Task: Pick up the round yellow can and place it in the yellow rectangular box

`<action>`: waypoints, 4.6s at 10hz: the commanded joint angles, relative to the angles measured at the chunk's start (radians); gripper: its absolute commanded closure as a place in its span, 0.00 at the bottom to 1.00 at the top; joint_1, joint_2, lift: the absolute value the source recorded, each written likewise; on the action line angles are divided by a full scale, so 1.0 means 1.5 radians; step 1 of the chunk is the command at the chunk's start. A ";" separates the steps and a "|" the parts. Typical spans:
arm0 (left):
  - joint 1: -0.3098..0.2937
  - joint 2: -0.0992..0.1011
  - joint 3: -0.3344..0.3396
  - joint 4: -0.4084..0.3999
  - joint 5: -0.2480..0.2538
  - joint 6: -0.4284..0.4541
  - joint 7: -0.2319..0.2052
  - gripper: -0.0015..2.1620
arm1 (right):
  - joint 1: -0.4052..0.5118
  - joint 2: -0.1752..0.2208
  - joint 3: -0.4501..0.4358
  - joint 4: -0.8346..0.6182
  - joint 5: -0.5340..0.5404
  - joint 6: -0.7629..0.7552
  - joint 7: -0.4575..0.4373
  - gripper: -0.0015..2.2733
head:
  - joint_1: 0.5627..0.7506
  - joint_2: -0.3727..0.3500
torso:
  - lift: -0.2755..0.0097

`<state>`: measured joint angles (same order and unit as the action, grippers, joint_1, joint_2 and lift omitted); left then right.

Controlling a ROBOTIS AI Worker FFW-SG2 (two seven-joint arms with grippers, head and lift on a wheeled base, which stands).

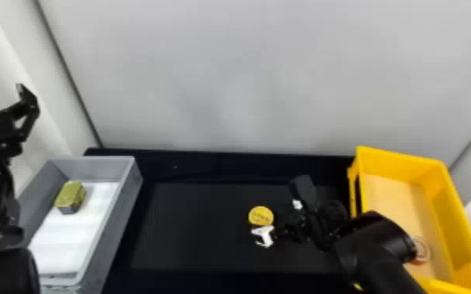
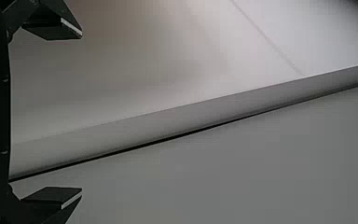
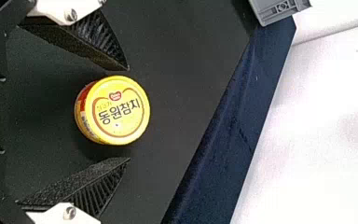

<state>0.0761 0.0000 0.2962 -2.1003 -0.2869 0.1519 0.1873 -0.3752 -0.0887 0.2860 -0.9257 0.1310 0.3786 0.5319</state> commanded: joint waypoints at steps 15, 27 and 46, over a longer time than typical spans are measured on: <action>0.000 -0.002 -0.001 0.003 0.001 0.001 0.001 0.05 | 0.050 -0.006 -0.035 -0.148 0.004 0.047 -0.010 0.35 | 0.70 0.53 | 0.76; 0.004 -0.002 0.012 0.000 0.003 0.000 -0.001 0.05 | 0.082 -0.034 -0.131 -0.663 0.173 0.169 -0.029 0.35 | 0.70 0.53 | 0.76; 0.004 -0.002 0.032 -0.007 0.004 -0.004 -0.014 0.05 | 0.257 -0.088 -0.392 -0.850 0.203 0.279 -0.158 0.35 | 0.70 0.53 | 0.76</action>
<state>0.0804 0.0000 0.3450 -2.1108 -0.2793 0.1462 0.1652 -0.0152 -0.2214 -0.3045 -2.2131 0.4396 0.7886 0.2946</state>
